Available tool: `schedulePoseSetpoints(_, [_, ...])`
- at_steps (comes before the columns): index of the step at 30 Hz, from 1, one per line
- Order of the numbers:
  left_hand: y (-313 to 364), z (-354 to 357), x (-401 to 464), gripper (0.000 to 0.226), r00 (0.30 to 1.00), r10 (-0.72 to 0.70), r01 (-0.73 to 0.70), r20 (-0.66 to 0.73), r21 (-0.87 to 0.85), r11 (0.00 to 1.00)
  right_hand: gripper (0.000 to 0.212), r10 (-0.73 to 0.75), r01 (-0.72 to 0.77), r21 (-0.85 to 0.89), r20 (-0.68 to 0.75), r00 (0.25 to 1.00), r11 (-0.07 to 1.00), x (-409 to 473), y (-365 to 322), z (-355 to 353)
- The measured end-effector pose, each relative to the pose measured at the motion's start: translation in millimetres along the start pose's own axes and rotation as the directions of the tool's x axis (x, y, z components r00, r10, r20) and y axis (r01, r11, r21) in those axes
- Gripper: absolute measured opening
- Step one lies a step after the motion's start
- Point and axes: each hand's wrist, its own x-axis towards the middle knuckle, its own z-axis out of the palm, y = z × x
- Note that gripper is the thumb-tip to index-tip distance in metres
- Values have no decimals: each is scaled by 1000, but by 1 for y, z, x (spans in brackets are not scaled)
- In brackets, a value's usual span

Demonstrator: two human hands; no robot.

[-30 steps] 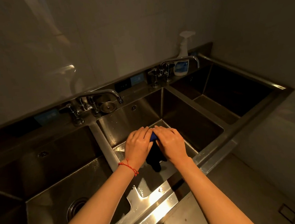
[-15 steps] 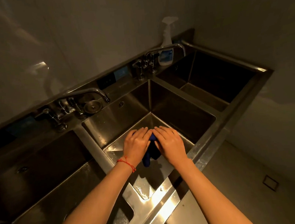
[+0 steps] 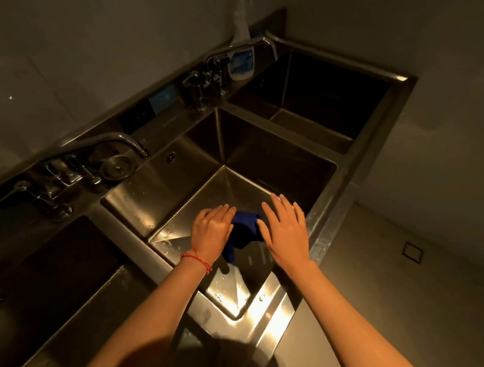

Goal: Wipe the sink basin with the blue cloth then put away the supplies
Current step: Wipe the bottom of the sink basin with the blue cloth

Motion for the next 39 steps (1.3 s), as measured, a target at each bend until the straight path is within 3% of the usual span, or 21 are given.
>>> schedulePoseSetpoints(5, [-6,16,-2,52,997,38,-36,65,-32,999,49,117,-113,-44,91,989,993,-2,9,17])
schedulePoseSetpoints(12, [-13,41,-10,48,986,65,-55,157,-67,996,51,215,-210,-70,90,972,975,3,11,31])
schedulePoseSetpoints(22, [-10,78,-4,35,962,72,-73,263,-5,997,49,189,-178,-100,111,976,979,10,14,41])
schedulePoseSetpoints(25, [-13,101,-2,37,909,14,-28,417,28,999,49,222,-214,-86,98,970,973,12,16,43])
schedulePoseSetpoints(30, [-15,125,-3,44,857,-51,-22,512,135,991,48,222,-212,-111,86,971,971,12,16,46])
schedulePoseSetpoints(39, [-23,161,-7,31,835,-180,88,520,196,977,44,295,-292,-88,15,955,952,13,16,50])
